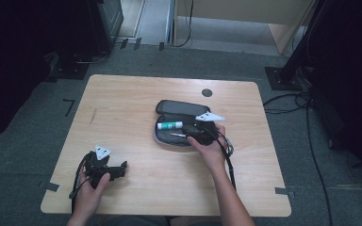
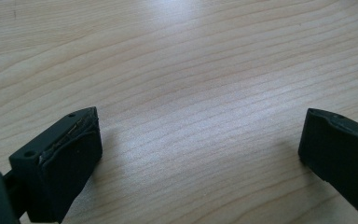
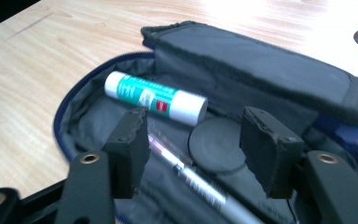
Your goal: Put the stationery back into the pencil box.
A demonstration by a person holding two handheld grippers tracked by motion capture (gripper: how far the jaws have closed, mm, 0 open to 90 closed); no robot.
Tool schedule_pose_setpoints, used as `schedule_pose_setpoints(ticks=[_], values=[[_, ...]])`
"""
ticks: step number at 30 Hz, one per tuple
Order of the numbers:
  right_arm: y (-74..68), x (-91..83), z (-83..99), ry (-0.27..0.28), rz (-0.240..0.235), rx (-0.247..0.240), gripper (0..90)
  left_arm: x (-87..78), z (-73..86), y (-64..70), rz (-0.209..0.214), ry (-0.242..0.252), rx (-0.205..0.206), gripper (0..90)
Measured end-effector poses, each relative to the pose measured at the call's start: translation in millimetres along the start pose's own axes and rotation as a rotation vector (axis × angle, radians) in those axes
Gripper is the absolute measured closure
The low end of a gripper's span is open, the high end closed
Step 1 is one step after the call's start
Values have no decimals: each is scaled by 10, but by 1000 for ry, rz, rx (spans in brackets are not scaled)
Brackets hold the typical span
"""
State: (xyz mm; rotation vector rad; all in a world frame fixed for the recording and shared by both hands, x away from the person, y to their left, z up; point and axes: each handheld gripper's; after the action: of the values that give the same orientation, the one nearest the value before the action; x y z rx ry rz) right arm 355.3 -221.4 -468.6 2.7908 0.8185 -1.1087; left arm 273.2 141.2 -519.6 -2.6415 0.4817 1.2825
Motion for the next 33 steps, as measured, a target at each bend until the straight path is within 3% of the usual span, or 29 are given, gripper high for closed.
schedule_pose_setpoints(ticks=[7,10,13,16,33], values=[[-26,-214,148,-11,55,-21,258,0,0,2,0,0,-2,0],[-16,-295,195,-18,83,-6,135,0,0,2,-1,-1,-2,0],[-4,-367,260,-28,114,-1,85,0,0,1,0,0,-1,0],[20,-419,337,-55,98,16,0,-1,0,1,-1,-1,-1,0],[236,-765,852,-80,138,49,0,0,0,1,-1,-1,0,0]])
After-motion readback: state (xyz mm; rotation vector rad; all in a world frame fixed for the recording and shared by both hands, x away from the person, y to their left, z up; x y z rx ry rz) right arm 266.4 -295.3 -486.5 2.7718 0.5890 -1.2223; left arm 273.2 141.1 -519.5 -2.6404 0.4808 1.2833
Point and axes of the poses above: each handheld gripper's, and its own axes: x roughly forward along the jaws, z roughly out of its underside, y roughly to its right, and after that the axes turned 5 degrees about -y, right-handed
